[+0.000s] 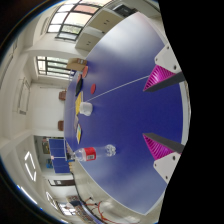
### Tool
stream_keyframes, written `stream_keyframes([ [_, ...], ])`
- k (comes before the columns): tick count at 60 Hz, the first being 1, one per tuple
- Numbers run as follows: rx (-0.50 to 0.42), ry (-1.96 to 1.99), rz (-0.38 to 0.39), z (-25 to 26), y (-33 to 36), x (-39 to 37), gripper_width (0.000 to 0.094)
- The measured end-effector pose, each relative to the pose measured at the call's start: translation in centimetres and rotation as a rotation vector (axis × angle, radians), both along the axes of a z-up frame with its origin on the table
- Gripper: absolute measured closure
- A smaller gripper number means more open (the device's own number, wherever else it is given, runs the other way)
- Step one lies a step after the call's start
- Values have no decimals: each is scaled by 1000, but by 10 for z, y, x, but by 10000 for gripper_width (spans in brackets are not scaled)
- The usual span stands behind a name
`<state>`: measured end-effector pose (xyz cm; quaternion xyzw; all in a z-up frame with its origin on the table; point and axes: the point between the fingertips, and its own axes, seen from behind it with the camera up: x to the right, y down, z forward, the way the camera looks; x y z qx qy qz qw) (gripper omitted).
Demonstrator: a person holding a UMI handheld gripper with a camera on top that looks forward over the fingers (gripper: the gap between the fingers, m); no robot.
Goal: Pour water
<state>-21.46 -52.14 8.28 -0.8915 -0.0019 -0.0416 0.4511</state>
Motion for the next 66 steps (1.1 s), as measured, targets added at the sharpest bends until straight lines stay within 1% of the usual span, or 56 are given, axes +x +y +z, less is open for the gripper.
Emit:
stream_keyframes([
  [1,-2,8,13,-2,16,-20,82],
  [2,5,13,29,-5,12,-33,81],
  [5,32,27,76,-9,34,-68,80],
  [6,40,32,89,-8,53,-80,81],
  [11,99,46,144,-7,101,-125,77],
  [15,144,56,161,-5,147,-151,80],
  [22,226,45,157,-2,227,-171,82],
  [26,258,46,159,0,250,-182,94],
  [32,293,66,150,-1,285,-191,207],
  [39,326,51,140,-4,308,-192,401],
  [40,331,51,136,-3,309,-191,402],
  [51,355,90,155,-1,310,-194,568],
  [53,361,96,154,1,310,-194,591],
  [57,353,110,176,0,308,-200,592],
  [62,354,145,198,17,311,-198,593],
  [66,381,190,223,43,322,-211,595],
])
